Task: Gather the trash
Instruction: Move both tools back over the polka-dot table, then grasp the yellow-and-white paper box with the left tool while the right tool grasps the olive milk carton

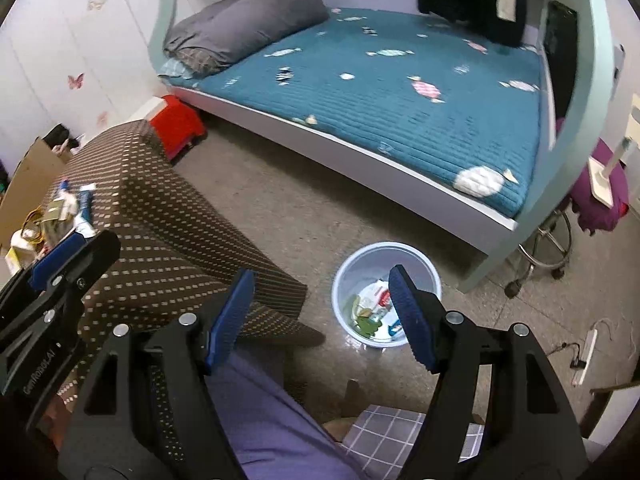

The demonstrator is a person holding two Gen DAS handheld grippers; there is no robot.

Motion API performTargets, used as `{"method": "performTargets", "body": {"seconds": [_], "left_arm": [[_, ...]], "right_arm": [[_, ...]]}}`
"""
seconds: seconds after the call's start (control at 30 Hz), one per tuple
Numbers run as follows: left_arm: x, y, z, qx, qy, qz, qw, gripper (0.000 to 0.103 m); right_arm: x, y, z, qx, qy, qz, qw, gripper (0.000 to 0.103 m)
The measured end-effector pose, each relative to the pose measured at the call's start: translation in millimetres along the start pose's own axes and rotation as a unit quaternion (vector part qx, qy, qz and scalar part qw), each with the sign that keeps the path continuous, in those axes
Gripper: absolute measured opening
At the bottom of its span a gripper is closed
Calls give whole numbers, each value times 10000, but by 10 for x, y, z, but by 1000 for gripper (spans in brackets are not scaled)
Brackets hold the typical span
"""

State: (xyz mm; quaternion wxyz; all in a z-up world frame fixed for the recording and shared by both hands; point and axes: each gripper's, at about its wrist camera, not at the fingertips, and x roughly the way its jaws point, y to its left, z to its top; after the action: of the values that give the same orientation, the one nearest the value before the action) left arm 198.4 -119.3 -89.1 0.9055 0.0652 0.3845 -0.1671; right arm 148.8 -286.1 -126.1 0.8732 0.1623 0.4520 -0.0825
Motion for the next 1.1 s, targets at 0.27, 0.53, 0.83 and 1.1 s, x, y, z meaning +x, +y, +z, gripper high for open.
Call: {"method": "performTargets", "body": {"seconds": [0.27, 0.53, 0.83, 1.1], "left_arm": [[-214, 435, -63, -359, -149, 376, 9985, 55], [-439, 1040, -186, -897, -242, 904, 9916, 62], [-697, 1744, -352, -1556, -283, 1488, 9761, 65], [-842, 2144, -501, -1931, -256, 1838, 9635, 69]], "right_arm": [[13, 482, 75, -413, 62, 329, 9986, 69], [47, 1215, 76, -1127, 111, 738, 9908, 70], [55, 1950, -9, -1835, 133, 1092, 9768, 70], [100, 2425, -31, -2179, 195, 1346, 9665, 71]]}}
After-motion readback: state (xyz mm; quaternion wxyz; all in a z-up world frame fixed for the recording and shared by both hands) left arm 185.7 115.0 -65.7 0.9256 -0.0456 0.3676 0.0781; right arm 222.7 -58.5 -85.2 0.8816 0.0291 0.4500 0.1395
